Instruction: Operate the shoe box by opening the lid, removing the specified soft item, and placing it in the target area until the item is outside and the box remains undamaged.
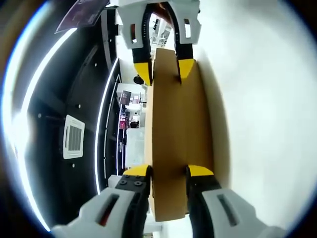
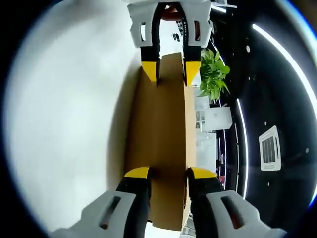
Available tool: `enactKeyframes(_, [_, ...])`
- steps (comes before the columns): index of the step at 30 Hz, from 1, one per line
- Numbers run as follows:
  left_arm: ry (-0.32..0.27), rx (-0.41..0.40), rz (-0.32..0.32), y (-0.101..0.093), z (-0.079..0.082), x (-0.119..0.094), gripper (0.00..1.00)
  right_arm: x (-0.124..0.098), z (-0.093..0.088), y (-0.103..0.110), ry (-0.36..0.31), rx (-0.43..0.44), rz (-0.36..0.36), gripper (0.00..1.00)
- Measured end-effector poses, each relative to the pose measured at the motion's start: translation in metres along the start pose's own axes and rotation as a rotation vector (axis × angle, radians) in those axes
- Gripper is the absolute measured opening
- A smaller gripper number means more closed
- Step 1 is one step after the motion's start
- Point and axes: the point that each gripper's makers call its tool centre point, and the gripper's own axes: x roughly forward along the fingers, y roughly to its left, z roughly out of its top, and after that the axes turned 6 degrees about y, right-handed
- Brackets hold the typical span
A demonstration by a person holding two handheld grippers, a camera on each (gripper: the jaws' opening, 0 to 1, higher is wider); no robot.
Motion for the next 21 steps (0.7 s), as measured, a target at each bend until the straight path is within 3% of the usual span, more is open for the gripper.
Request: enactKeyframes(21, [-0.011, -0.027, -0.049, 0.008, 0.001, -0.002, 0.28, -0.004, 0.001, -0.01, -0.02, 0.014, 0.059, 0.28])
